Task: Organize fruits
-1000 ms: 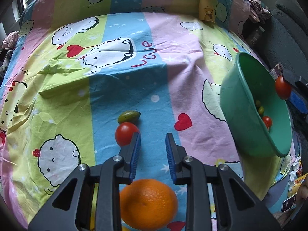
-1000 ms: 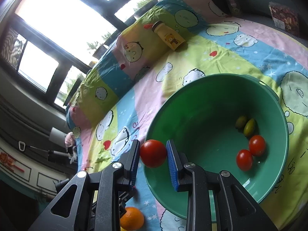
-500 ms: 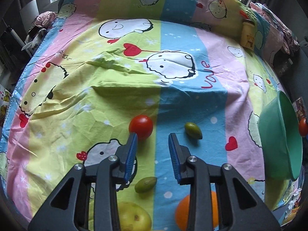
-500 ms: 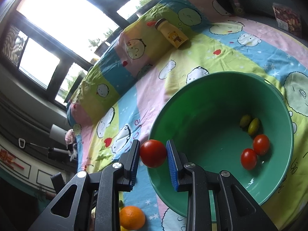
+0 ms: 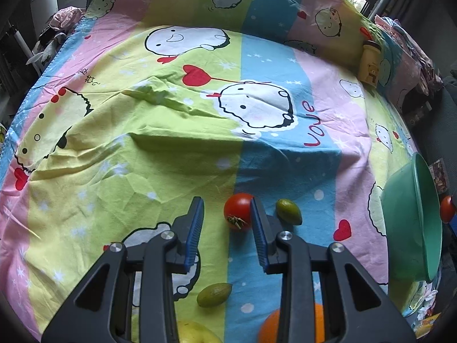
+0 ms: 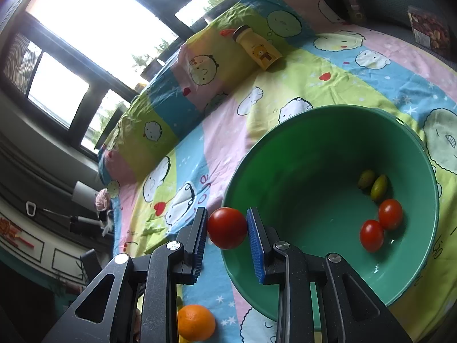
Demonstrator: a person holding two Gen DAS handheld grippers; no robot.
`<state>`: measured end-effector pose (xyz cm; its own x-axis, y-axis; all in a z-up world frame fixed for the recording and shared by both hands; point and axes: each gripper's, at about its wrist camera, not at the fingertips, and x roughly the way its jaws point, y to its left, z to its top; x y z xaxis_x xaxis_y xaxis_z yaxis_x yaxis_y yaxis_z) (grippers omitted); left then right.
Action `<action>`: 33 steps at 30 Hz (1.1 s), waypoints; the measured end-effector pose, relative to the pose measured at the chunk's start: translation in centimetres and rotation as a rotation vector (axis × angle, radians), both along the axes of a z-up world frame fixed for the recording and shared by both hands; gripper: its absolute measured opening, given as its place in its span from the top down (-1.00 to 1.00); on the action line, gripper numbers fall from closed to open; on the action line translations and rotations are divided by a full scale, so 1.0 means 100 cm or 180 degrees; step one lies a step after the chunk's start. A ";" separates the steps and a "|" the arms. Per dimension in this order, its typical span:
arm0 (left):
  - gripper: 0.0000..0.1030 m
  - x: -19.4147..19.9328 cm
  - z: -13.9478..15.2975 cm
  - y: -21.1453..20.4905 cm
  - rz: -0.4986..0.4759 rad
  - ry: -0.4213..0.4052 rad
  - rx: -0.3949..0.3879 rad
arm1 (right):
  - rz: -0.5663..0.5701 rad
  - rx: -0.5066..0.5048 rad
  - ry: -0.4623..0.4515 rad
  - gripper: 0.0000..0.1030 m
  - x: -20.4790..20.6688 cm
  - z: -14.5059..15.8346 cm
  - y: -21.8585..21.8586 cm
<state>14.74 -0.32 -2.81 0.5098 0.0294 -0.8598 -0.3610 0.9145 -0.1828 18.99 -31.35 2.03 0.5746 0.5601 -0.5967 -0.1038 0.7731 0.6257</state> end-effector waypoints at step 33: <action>0.41 -0.010 0.098 -0.124 -0.0803 -0.0914 0.0440 | -0.0125 0.0115 -0.0080 0.42 -0.008 0.005 -0.018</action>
<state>13.69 -12.71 7.01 0.7347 -0.0220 -0.6781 -0.0742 0.9909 -0.1125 18.20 -33.15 2.50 0.6111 0.5579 -0.5616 -0.0899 0.7538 0.6509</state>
